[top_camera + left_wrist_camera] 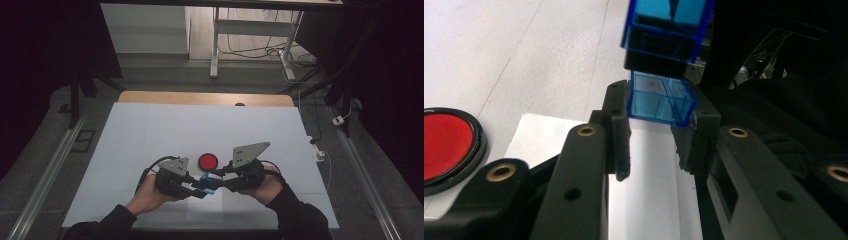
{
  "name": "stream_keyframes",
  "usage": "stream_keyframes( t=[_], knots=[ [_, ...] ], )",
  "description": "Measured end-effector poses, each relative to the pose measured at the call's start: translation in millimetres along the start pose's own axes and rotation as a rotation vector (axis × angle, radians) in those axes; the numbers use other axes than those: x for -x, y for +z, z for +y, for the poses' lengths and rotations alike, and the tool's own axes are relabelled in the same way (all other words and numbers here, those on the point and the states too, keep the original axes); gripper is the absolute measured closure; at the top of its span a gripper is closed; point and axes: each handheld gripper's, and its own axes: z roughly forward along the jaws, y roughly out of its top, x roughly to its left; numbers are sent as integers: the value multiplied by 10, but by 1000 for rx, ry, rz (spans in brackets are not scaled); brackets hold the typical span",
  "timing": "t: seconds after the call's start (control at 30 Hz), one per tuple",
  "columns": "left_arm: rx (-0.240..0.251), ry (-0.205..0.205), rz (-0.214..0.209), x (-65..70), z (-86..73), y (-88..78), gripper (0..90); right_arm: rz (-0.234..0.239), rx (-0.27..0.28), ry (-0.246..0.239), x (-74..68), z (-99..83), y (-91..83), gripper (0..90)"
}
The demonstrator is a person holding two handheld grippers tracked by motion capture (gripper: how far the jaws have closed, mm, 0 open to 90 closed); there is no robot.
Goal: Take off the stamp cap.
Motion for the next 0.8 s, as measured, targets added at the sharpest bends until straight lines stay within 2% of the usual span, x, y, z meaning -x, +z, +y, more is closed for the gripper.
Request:
stream_keyframes(
  t=[0.1,0.2,0.4,0.57,0.8],
  knots=[
    [-19,-9,14,-5,-3,8,691,-5,-7,3,1,-6,5,700],
    [-24,-36,52,10,-7,15,689,-19,-14,3,-7,-2,10,699],
    [-45,-58,113,38,-17,-20,688,-52,-15,-4,-18,-6,-1,698],
    [-63,-78,137,71,-36,-57,686,-74,-16,2,-11,-11,-5,698],
    [-75,-82,173,129,-59,-112,686,-92,-11,15,-8,-4,-29,698]
  ],
)
